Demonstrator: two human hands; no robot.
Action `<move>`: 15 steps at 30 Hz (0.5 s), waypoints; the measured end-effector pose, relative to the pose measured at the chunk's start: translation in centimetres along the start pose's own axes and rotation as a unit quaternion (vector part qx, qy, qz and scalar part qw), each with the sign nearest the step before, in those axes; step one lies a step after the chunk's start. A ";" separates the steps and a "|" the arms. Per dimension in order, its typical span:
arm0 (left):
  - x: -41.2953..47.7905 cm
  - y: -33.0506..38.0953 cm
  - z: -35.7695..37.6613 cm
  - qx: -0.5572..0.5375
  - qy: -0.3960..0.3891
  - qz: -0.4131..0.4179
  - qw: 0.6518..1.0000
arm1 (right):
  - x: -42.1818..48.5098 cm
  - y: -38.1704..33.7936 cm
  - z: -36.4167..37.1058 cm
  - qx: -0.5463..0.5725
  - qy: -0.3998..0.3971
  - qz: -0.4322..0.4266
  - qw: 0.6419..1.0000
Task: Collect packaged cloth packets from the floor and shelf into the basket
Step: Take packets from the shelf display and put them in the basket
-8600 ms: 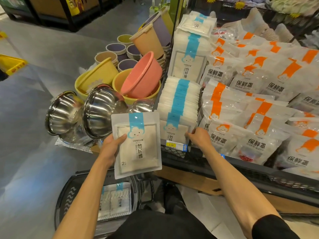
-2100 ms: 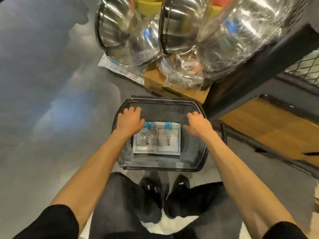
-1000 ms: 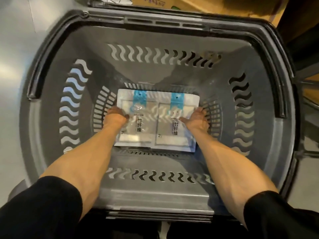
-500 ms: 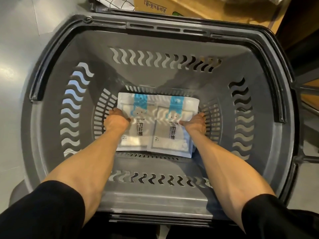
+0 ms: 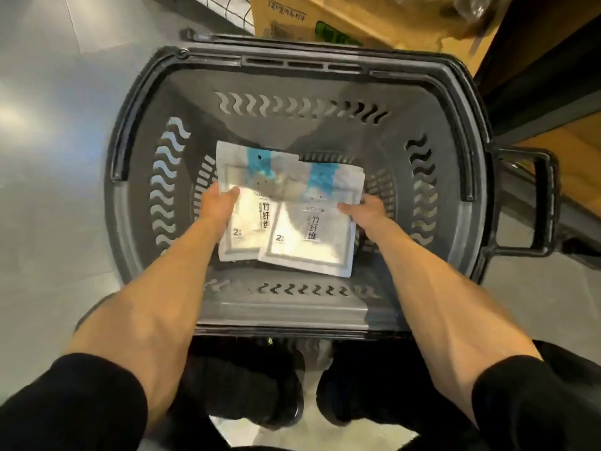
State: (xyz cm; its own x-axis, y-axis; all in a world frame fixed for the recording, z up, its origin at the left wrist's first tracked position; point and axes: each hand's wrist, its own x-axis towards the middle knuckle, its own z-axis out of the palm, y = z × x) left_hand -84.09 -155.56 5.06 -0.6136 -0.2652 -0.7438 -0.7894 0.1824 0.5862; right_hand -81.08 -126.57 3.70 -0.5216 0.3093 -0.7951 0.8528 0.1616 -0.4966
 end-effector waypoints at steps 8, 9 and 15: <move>-18.7 10.6 -10.3 -0.009 -0.036 0.022 0.999 | -19.7 -8.5 -6.2 0.056 -0.056 -0.031 0.996; -21.4 11.9 -11.4 -0.015 -0.039 0.028 0.999 | -22.2 -9.5 -7.1 0.056 -0.063 -0.035 0.996; -36.1 18.9 -15.9 -0.053 -0.073 0.034 0.995 | -36.9 -13.7 -14.5 0.068 -0.042 -0.049 0.996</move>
State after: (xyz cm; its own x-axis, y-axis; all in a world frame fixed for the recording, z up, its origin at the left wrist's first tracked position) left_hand -76.50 -157.63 48.13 -0.6682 -0.1129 -0.7353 -0.7439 0.0925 0.6618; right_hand -73.17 -126.65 44.89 -0.6067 0.2187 -0.7643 0.7899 0.0574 -0.6106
